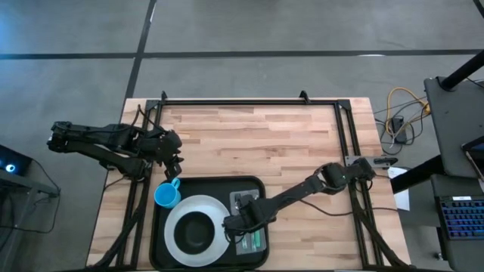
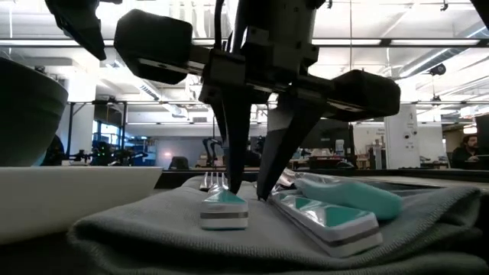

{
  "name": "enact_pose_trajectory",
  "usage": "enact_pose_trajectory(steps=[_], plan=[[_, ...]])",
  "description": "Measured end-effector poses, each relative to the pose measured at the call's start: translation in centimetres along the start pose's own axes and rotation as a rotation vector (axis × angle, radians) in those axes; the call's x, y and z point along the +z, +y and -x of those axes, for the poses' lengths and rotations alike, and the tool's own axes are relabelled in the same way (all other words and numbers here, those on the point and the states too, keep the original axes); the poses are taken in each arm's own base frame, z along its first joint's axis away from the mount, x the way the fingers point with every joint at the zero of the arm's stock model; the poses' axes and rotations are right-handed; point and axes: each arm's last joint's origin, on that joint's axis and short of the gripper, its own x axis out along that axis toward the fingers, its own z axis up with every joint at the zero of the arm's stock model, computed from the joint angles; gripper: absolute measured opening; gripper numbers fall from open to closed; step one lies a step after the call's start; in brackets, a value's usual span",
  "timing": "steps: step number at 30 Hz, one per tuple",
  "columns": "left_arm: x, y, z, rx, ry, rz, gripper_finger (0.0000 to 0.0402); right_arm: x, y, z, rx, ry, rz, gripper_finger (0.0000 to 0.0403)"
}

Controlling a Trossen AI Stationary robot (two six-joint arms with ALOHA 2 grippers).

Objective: Set up tray
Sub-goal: Adjust the silverware on top of the gray napkin

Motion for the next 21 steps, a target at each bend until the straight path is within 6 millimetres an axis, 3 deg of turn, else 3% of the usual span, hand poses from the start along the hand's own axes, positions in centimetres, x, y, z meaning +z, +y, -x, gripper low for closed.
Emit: enact_pose_trajectory(steps=[12,21], plan=[[0.0,0.0,0.0,0.000,0.000,-0.007,0.0137,-0.2,0.9,1.8,0.048,0.003,0.023,0.0075],[0.0,0.0,0.0,0.000,0.000,-0.019,0.0137,0.0,-0.2,1.0,-0.047,-0.013,0.036,0.0077]])
